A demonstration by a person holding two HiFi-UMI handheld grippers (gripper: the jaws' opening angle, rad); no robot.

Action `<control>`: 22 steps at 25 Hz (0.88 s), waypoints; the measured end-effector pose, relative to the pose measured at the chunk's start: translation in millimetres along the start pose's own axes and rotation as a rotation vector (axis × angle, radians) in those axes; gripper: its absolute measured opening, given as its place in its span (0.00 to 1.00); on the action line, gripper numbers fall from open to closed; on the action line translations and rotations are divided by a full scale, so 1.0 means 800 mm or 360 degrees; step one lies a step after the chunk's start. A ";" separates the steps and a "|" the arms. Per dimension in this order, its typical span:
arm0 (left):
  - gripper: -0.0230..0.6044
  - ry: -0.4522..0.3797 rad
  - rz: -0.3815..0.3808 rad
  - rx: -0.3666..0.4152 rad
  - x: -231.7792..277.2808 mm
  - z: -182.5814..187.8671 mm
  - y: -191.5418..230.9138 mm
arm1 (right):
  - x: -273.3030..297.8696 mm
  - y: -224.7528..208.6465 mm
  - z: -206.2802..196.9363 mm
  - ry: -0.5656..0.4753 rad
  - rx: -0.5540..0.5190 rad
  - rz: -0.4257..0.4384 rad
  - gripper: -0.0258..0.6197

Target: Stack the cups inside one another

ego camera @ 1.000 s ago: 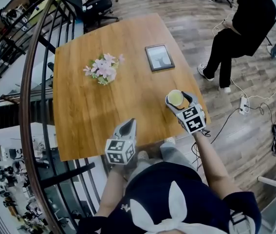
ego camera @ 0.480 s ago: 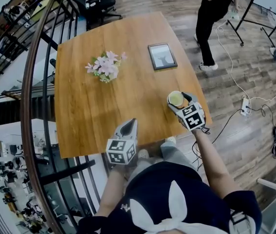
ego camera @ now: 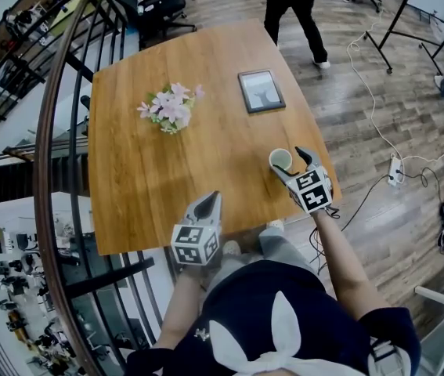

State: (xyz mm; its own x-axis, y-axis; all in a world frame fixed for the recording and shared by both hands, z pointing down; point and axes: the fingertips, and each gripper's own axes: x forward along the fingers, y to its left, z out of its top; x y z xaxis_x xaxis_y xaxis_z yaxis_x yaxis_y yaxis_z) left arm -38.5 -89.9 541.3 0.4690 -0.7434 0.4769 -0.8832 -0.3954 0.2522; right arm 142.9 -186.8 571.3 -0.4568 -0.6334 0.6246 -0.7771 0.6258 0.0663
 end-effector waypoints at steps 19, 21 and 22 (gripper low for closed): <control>0.06 -0.0037 -0.0050 0.0027 -0.001 0.006 -0.010 | -0.059 -0.001 0.014 -0.0215 0.0096 -0.0074 0.04; 0.06 -0.0036 -0.0055 0.0026 0.000 0.005 -0.011 | -0.060 0.012 0.008 -0.0200 0.0108 -0.0024 0.04; 0.06 -0.0034 -0.0059 0.0027 -0.001 0.004 -0.012 | -0.061 0.019 0.004 -0.0192 0.0108 -0.0003 0.04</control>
State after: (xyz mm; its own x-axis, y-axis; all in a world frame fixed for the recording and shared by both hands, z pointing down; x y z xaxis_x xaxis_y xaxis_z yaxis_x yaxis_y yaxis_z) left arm -30.3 -87.4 536.0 0.5015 -0.7394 0.4492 -0.8652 -0.4318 0.2551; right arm 151.7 -147.7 539.1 -0.5012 -0.6871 0.5260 -0.8034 0.5953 0.0121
